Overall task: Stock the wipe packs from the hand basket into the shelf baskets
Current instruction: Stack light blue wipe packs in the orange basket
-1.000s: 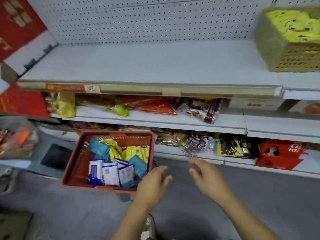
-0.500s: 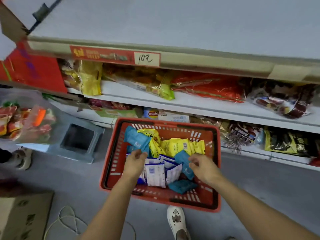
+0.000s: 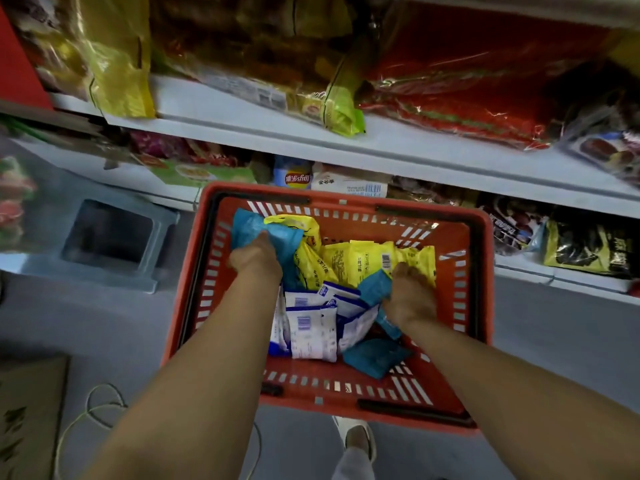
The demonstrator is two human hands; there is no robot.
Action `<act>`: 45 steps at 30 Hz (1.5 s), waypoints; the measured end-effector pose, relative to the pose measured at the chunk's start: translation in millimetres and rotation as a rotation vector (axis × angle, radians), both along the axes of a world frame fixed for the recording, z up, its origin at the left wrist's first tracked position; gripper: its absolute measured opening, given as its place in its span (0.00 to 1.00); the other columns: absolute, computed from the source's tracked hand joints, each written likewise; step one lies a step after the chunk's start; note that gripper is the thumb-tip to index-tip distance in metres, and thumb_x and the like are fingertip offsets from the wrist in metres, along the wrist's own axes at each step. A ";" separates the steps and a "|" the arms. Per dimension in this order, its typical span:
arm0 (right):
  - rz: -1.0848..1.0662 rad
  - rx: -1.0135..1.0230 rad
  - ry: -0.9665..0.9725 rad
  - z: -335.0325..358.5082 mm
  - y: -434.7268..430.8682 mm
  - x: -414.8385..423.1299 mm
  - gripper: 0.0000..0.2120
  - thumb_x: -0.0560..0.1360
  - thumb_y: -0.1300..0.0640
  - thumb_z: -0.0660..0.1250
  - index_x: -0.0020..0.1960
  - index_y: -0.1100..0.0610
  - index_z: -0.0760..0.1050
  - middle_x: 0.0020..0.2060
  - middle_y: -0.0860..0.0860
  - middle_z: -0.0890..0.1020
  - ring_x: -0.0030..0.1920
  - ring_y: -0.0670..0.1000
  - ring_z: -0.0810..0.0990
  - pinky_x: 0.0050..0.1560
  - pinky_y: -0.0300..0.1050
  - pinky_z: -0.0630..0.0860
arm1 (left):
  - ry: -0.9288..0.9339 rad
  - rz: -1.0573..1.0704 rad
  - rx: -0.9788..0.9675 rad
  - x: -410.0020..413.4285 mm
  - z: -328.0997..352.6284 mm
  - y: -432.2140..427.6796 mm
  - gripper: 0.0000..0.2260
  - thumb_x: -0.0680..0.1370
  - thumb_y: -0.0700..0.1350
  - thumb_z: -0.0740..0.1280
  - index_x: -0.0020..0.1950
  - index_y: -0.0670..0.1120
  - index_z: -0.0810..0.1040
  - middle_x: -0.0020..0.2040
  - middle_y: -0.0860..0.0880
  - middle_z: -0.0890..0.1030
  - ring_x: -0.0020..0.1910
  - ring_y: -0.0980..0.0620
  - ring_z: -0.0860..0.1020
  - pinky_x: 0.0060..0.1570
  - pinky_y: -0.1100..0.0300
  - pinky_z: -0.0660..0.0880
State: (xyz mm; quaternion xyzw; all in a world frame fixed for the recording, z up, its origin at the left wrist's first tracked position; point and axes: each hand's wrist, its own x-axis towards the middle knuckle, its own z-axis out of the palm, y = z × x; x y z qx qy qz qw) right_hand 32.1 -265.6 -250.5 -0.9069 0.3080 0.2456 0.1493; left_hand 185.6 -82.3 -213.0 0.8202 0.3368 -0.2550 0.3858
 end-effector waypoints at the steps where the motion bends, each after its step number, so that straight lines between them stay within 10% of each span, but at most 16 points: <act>1: -0.012 0.000 0.003 -1.8 -0.7 -0.8 0.21 0.73 0.57 0.69 0.63 0.60 0.66 0.60 0.58 0.75 0.61 0.59 0.74 0.56 0.48 0.73 | -0.016 -0.115 0.103 -0.6 0.4 0.6 0.32 0.81 0.47 0.62 0.79 0.49 0.48 0.76 0.47 0.64 0.72 0.44 0.67 0.65 0.54 0.70; 7: -0.004 0.022 -0.038 -11.3 1.8 -10.6 0.17 0.74 0.60 0.66 0.61 0.58 0.70 0.60 0.57 0.74 0.62 0.57 0.72 0.60 0.49 0.72 | -0.089 0.662 -0.449 -6.4 7.4 2.9 0.22 0.78 0.45 0.68 0.70 0.43 0.68 0.66 0.45 0.75 0.58 0.47 0.77 0.41 0.60 0.76; 11: -0.013 0.145 -0.050 4.4 -5.0 -15.0 0.13 0.74 0.58 0.67 0.57 0.58 0.71 0.54 0.56 0.79 0.55 0.58 0.78 0.47 0.46 0.75 | -0.208 0.512 -0.440 -32.7 25.7 -4.6 0.16 0.76 0.46 0.72 0.60 0.43 0.74 0.56 0.45 0.80 0.53 0.43 0.80 0.55 0.47 0.77; 16: -0.130 0.296 -0.385 68.5 -20.1 -32.7 0.09 0.72 0.54 0.68 0.49 0.57 0.72 0.44 0.54 0.81 0.46 0.57 0.80 0.42 0.47 0.73 | -0.224 0.274 -0.416 -97.4 80.7 -20.7 0.01 0.79 0.40 0.66 0.49 0.44 0.75 0.47 0.43 0.80 0.47 0.44 0.80 0.49 0.50 0.77; 20: -0.102 0.408 -0.719 139.7 -32.7 -71.0 0.11 0.70 0.56 0.71 0.43 0.52 0.69 0.34 0.44 0.72 0.37 0.49 0.72 0.40 0.48 0.71 | -0.183 0.154 -0.457 -169.6 135.3 -54.3 0.05 0.79 0.36 0.64 0.54 0.40 0.75 0.42 0.43 0.80 0.35 0.47 0.79 0.34 0.54 0.79; 27: 0.294 0.183 -0.940 235.3 -82.9 -177.7 0.08 0.70 0.51 0.68 0.47 0.49 0.73 0.43 0.46 0.76 0.42 0.50 0.77 0.33 0.44 0.74 | -0.066 0.278 -0.946 -277.3 218.3 -152.5 0.21 0.81 0.55 0.60 0.62 0.40 0.76 0.50 0.39 0.83 0.41 0.45 0.84 0.35 0.54 0.81; 30: 0.456 0.027 -1.035 267.8 -121.5 -228.8 0.12 0.73 0.46 0.63 0.48 0.53 0.76 0.44 0.49 0.77 0.45 0.51 0.75 0.39 0.44 0.72 | -0.103 0.155 -1.043 -322.5 252.3 -191.9 0.34 0.67 0.64 0.72 0.60 0.38 0.78 0.55 0.37 0.82 0.49 0.42 0.81 0.48 0.49 0.77; 32: 0.506 0.000 -1.071 285.3 -149.2 -264.6 0.15 0.75 0.45 0.62 0.52 0.54 0.78 0.47 0.49 0.77 0.47 0.51 0.75 0.43 0.46 0.71 | -0.252 0.078 -0.935 -353.4 267.6 -220.6 0.19 0.67 0.54 0.75 0.48 0.41 0.80 0.46 0.40 0.82 0.42 0.44 0.80 0.45 0.50 0.75; 34: 0.430 0.016 -1.121 300.6 -180.7 -298.0 0.15 0.77 0.45 0.60 0.53 0.53 0.80 0.50 0.49 0.78 0.50 0.51 0.75 0.46 0.47 0.71 | -0.341 0.066 -0.929 -383.3 281.9 -251.9 0.05 0.75 0.44 0.70 0.46 0.43 0.79 0.44 0.41 0.82 0.39 0.45 0.81 0.42 0.52 0.77; 39: -0.243 0.214 -1.050 338.9 -273.2 -365.5 0.20 0.78 0.45 0.62 0.66 0.54 0.71 0.59 0.48 0.73 0.59 0.48 0.71 0.60 0.45 0.68 | -0.350 -0.044 -0.973 -440.6 311.0 -325.3 0.08 0.82 0.47 0.61 0.50 0.45 0.77 0.38 0.48 0.86 0.37 0.49 0.85 0.37 0.52 0.81; 45: -0.637 0.876 -0.998 386.5 -348.9 -407.2 0.05 0.77 0.58 0.67 0.44 0.58 0.79 0.38 0.52 0.85 0.38 0.50 0.82 0.36 0.43 0.79 | -0.348 -0.162 -0.999 -474.7 342.9 -401.5 0.11 0.83 0.50 0.60 0.51 0.45 0.77 0.40 0.47 0.86 0.40 0.48 0.84 0.42 0.51 0.80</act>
